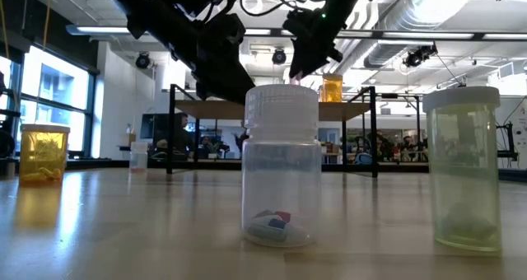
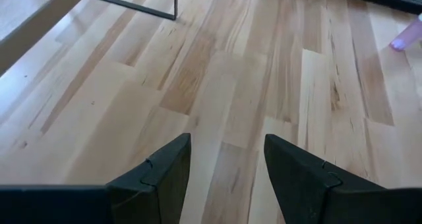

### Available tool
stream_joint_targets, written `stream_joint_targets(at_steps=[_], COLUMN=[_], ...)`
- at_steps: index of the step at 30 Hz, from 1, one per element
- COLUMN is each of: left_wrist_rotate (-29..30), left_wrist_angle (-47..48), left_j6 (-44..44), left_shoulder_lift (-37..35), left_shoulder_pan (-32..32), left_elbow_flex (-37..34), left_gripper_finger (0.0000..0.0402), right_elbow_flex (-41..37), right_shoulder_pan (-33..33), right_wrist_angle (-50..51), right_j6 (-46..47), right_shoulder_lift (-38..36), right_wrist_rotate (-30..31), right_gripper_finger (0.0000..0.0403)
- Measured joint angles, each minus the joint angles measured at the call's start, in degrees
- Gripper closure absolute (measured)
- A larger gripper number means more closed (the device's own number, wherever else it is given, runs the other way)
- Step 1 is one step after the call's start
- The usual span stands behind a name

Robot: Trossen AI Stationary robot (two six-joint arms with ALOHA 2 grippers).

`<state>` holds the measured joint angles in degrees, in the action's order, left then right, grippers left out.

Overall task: Pick and place medicine bottles onto shelf by color
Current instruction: Put the top pink pill bottle on the shelf aligned with the pink pill bottle

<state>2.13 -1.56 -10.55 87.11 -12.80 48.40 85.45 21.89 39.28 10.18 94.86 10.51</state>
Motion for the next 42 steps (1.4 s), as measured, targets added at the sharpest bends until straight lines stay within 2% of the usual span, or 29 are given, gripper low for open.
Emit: stream_joint_targets(at_steps=[8, 33, 42], left_wrist_rotate=[0.0, 0.0, 0.0], left_wrist_angle=[-0.2, 0.0, 0.0], left_j6=[0.7, 0.2, 0.7], left_shoulder_lift=[0.0, 0.0, 0.0], left_shoulder_pan=[-0.3, -0.5, -0.5], left_elbow_flex=[0.0, 0.1, 0.1], left_gripper_finger=[0.0218, 0.0218, 0.0218], right_elbow_flex=[0.0, 0.1, 0.0], right_shoulder_pan=[0.6, 1.4, 1.3], right_wrist_angle=[-1.5, -2.6, -2.7], right_j6=[-3.1, -2.7, -4.2], right_shoulder_lift=[0.2, 2.8, 2.9], right_wrist_rotate=[-0.1, -0.5, 1.7], right_gripper_finger=[0.0285, 0.0284, 0.0245])
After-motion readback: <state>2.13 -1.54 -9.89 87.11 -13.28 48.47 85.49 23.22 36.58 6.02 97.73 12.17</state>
